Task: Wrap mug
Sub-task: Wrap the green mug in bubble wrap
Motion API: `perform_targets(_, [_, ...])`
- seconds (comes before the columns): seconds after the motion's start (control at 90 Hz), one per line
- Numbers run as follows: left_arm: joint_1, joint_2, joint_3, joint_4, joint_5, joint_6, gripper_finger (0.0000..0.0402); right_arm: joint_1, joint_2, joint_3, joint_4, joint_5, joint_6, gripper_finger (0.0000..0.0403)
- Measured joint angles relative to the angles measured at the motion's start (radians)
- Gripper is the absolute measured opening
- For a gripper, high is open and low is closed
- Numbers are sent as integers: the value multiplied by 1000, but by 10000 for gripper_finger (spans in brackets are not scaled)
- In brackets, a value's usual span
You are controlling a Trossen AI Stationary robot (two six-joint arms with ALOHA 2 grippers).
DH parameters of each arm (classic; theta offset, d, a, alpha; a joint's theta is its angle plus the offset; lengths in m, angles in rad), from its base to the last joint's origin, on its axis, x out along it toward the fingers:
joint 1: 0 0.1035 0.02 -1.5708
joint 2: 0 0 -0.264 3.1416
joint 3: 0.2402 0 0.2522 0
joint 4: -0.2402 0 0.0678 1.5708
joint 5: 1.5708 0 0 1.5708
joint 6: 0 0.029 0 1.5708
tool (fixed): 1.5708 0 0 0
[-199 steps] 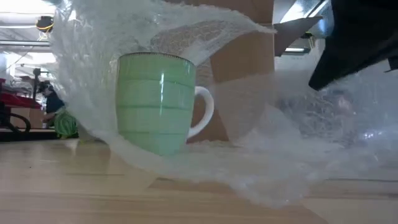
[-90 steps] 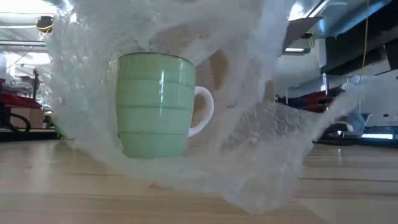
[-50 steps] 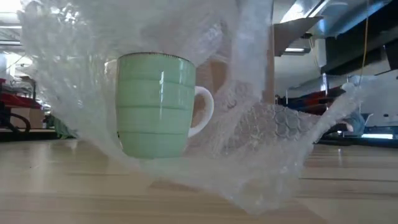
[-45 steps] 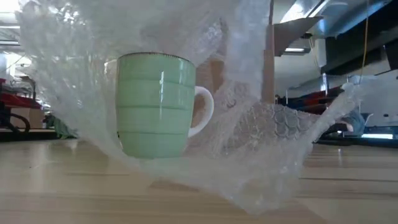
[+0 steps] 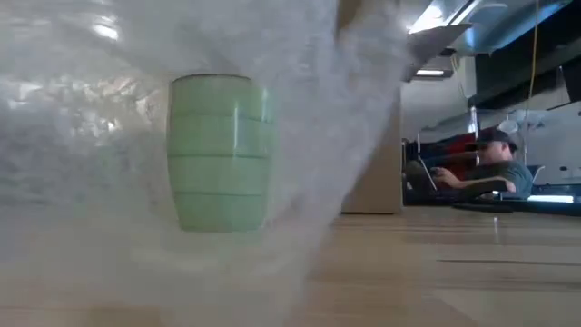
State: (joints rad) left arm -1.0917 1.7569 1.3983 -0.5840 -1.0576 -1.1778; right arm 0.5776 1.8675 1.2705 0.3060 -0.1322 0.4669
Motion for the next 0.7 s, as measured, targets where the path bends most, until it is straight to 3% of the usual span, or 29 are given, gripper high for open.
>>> perform_targets(0.256, [60,0,0,-1,-1,33,7,-10,0,0,-107,60,-1,161])
perform_targets(0.467, [144,0,0,-1,7,117,7,-10,0,0,-95,60,-40,190])
perform_targets(0.578, [217,0,0,-1,97,196,7,-10,0,0,-92,60,-54,187])
perform_targets(0.7, [316,0,0,2,273,297,7,-10,0,0,-106,62,-57,178])
